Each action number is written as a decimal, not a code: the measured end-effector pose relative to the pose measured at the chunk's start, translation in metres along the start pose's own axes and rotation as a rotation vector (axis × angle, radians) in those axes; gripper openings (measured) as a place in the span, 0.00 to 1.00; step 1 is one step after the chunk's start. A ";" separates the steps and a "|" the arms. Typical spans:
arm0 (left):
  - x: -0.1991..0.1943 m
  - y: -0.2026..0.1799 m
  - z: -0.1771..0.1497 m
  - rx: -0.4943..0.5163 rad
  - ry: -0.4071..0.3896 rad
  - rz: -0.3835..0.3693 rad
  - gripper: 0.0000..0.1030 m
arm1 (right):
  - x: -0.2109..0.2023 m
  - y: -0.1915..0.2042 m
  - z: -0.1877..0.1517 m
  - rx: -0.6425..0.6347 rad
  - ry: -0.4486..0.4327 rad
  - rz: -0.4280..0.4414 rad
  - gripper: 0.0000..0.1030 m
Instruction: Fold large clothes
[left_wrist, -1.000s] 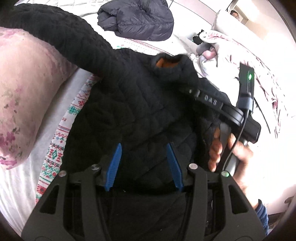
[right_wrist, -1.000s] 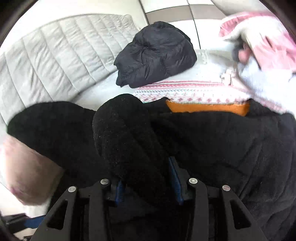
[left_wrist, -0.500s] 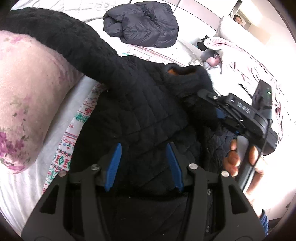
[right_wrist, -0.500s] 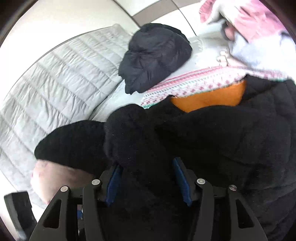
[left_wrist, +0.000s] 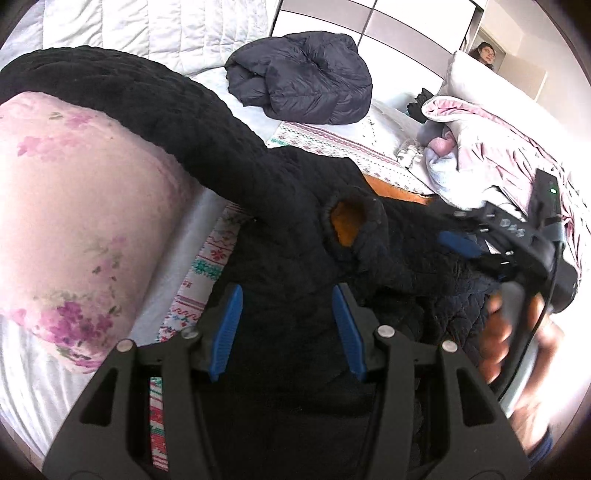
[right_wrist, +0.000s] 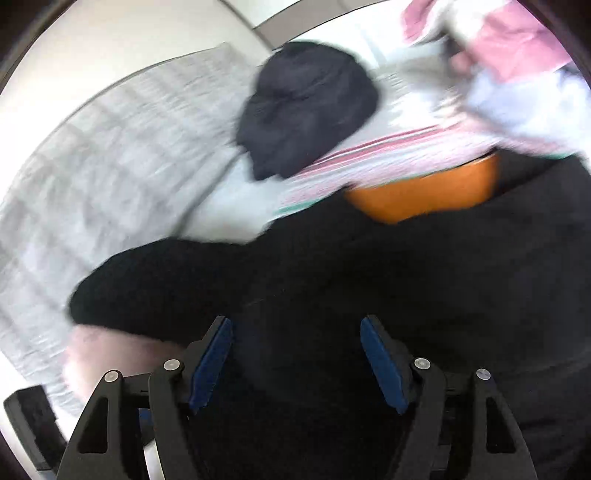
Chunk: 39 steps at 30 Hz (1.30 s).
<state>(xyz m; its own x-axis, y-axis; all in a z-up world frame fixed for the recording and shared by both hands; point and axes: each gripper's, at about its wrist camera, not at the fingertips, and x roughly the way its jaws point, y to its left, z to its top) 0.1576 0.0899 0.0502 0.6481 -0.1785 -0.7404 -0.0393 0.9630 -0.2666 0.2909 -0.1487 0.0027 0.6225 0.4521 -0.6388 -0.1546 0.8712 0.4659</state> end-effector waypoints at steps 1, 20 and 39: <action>0.000 0.000 -0.001 0.002 0.002 -0.002 0.51 | -0.010 -0.014 0.005 0.001 -0.018 -0.048 0.72; -0.018 0.018 0.024 -0.072 -0.098 0.070 0.53 | -0.061 -0.112 -0.048 0.114 0.239 -0.191 0.72; -0.091 0.177 0.119 -0.543 -0.272 0.179 0.75 | -0.137 -0.221 -0.096 0.398 0.161 0.061 0.78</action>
<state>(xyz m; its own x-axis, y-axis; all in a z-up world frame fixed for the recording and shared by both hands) 0.1823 0.3010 0.1441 0.7630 0.1025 -0.6382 -0.4992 0.7207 -0.4810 0.1664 -0.3846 -0.0712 0.4891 0.5523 -0.6751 0.1397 0.7144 0.6856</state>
